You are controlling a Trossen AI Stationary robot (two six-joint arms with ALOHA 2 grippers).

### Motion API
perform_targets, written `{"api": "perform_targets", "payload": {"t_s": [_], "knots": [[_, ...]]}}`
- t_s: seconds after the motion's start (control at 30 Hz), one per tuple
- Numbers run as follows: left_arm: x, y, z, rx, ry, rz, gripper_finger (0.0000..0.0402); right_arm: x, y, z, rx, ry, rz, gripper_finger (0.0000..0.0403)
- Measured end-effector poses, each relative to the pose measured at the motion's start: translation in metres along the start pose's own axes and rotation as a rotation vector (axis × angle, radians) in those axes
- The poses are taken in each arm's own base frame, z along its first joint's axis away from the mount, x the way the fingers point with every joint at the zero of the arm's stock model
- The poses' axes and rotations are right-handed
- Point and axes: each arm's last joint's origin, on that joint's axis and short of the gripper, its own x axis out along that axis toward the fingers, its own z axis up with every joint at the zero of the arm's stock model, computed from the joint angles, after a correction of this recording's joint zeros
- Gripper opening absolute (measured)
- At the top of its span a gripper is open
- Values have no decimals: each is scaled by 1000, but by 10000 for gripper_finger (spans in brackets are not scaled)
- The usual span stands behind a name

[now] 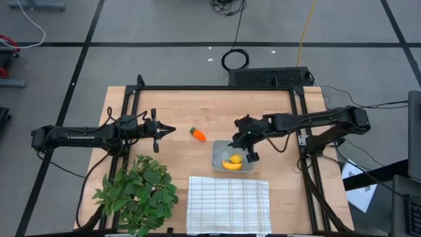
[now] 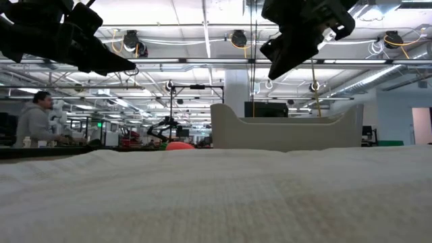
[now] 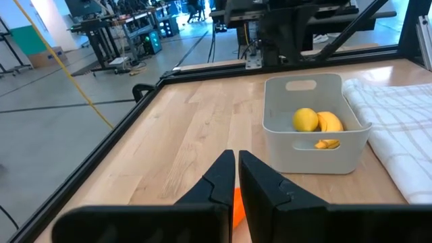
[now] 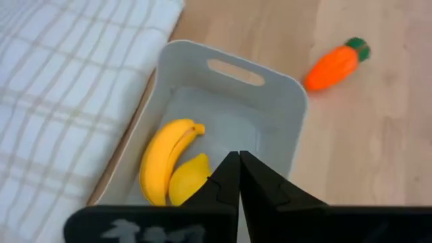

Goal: Pick and placing Produce into tupperware
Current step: Put the orange carrot into the gray bin

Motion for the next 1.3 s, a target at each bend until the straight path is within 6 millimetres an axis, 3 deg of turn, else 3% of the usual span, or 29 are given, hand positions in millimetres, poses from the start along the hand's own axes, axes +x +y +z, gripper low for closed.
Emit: {"api": "perform_targets", "payload": {"t_s": [0.37, 0.7, 1.13, 1.3], "knots": [[0, 0, 0, 0, -1, 0, 26, -42, -10, -25, 134, -230, -108, 0], [0, 0, 0, 0, -1, 0, 26, -92, -2, -55, 217, -469, -177, 0], [0, 0, 0, 0, -1, 0, 26, -108, 19, -98, 208, -683, -221, 0], [0, 0, 0, 0, 0, 0, 26, -107, 21, -108, 249, -672, -269, 0]]}}
